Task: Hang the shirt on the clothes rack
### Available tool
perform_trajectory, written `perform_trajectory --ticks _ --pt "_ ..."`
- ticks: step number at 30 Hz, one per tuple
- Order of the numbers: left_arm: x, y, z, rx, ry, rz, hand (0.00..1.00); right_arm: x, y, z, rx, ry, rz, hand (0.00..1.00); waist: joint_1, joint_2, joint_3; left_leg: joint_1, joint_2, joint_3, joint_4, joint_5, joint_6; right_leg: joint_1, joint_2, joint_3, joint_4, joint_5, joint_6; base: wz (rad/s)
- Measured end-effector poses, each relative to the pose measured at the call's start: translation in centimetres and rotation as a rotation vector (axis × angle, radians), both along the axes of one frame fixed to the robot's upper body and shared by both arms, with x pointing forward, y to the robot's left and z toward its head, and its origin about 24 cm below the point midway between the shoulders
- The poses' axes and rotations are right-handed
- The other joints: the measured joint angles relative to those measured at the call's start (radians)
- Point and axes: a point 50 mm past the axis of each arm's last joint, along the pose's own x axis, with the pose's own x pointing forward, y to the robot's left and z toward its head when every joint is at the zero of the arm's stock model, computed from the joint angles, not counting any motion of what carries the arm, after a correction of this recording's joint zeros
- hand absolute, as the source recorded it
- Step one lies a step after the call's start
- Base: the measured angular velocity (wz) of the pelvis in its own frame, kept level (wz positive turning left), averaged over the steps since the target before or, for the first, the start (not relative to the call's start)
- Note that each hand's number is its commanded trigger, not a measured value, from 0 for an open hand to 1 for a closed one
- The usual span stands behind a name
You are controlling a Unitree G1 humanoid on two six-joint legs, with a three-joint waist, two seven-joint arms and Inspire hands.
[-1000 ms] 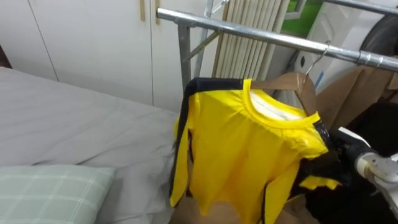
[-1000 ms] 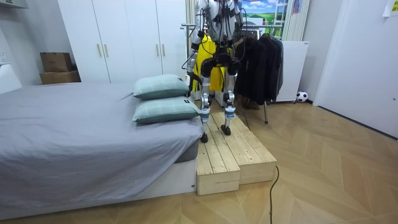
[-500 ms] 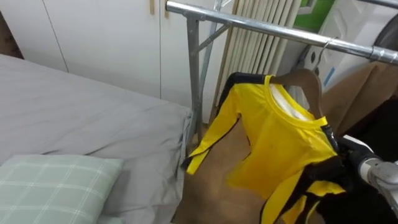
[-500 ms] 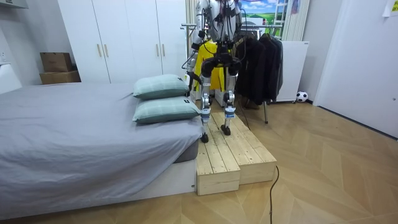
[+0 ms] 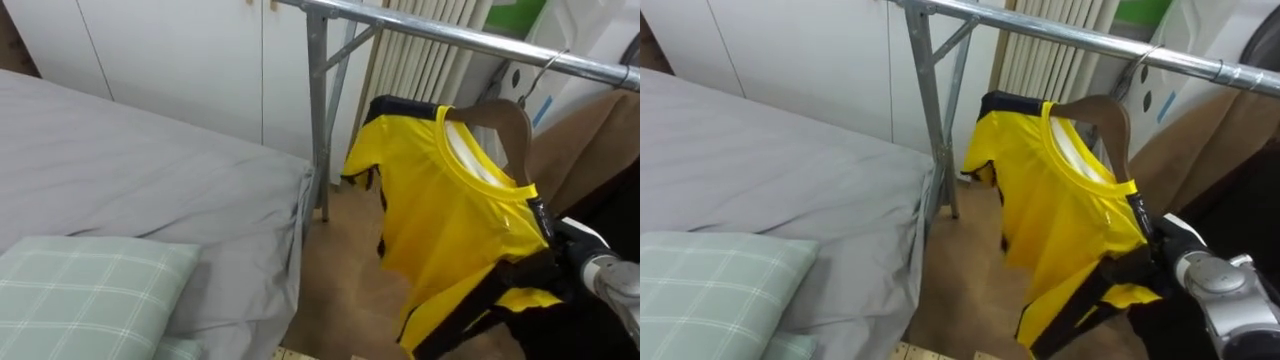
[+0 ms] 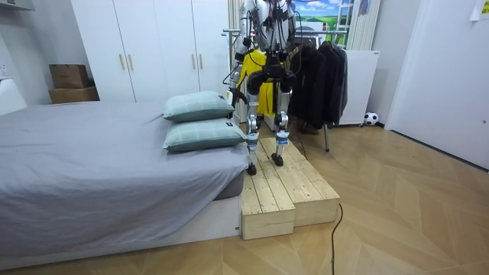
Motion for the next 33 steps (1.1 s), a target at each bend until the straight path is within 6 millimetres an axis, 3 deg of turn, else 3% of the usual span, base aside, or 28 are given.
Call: perform_trajectory --ticks 15,16,17,30,33 --pt "0.2 -0.2 0.0 -0.005 0.011 -0.015 0.0 0.1 0.2 0.1 0.01 0.003 0.022 1.0 -0.002 0.018 -0.0044 0.002 0.001 0.001 0.001 0.0 0.0 0.002 -0.001 -0.004 0.01 0.001 -0.001 0.0" --pt "0.2 -0.2 0.0 -0.005 0.011 -0.015 0.0 0.1 0.2 0.1 0.011 0.004 0.021 0.82 -0.002 0.018 -0.0047 0.002 0.001 0.001 0.001 0.0 0.0 0.002 -0.001 -0.005 0.01 0.001 -0.001 0.0" --pt "0.2 -0.2 0.0 -0.005 0.011 -0.015 0.0 0.1 0.2 0.1 0.012 0.004 0.021 0.0 -0.002 0.018 -0.0049 0.002 0.002 0.001 0.001 0.0 0.0 0.002 -0.001 -0.005 0.01 0.001 -0.001 0.0" --pt "-0.8 -0.2 -0.1 -0.005 0.03 -0.006 0.0 -0.3 0.0 -0.4 0.035 0.048 0.015 0.0 -0.005 0.017 -0.0122 0.039 0.003 0.0 -0.001 0.0 0.0 0.041 -0.001 -0.01 0.005 0.001 -0.001 0.01" --pt "-1.0 -0.2 -0.1 -0.005 0.034 -0.005 0.0 -0.8 -0.4 -0.7 0.065 0.043 -0.016 0.0 -0.005 0.017 -0.0171 0.044 0.003 0.0 -0.003 0.0 0.0 0.052 -0.001 -0.009 -0.003 0.0 0.0 0.0"
